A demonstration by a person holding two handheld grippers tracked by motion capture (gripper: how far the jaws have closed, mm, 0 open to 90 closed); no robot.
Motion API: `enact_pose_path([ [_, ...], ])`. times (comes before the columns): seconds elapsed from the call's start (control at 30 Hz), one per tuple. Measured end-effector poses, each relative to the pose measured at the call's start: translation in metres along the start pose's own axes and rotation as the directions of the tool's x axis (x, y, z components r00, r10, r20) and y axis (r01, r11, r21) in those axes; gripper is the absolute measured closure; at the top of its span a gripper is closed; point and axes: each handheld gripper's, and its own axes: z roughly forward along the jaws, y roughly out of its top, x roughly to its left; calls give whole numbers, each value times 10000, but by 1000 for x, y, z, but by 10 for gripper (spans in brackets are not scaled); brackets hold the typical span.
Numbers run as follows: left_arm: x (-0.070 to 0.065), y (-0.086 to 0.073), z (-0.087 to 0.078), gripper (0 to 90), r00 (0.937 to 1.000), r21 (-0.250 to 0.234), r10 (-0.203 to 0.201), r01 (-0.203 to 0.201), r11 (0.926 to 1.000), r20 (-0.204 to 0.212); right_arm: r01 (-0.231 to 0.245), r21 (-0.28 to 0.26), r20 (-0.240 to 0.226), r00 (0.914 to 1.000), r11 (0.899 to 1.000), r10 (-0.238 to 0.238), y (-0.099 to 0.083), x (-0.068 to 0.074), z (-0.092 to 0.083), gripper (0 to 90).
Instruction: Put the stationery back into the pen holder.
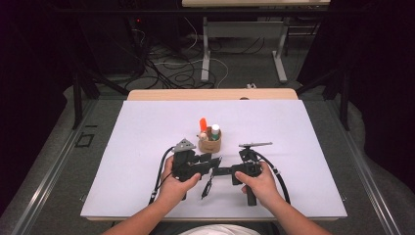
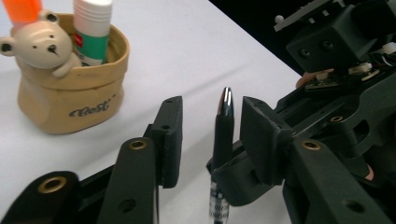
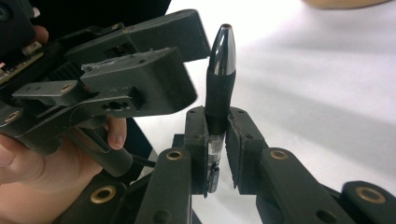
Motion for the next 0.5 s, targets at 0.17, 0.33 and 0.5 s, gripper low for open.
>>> enact_pose_path([
  [0.17,4,-1,1,501,9993,-179,42,-49,9998,-375,71,-481,133,9999,9988,-65,2,-3,-3,793],
  [0.33,9,-1,4,437,9966,-120,40,-51,9999,-825,436,-864,509,9979,9953,-393,3,-2,-6,795],
  [0.5,14,-2,6,365,9939,57,114,-108,9999,-1094,951,-1312,859,9927,9868,-843,3,4,-9,795],
])
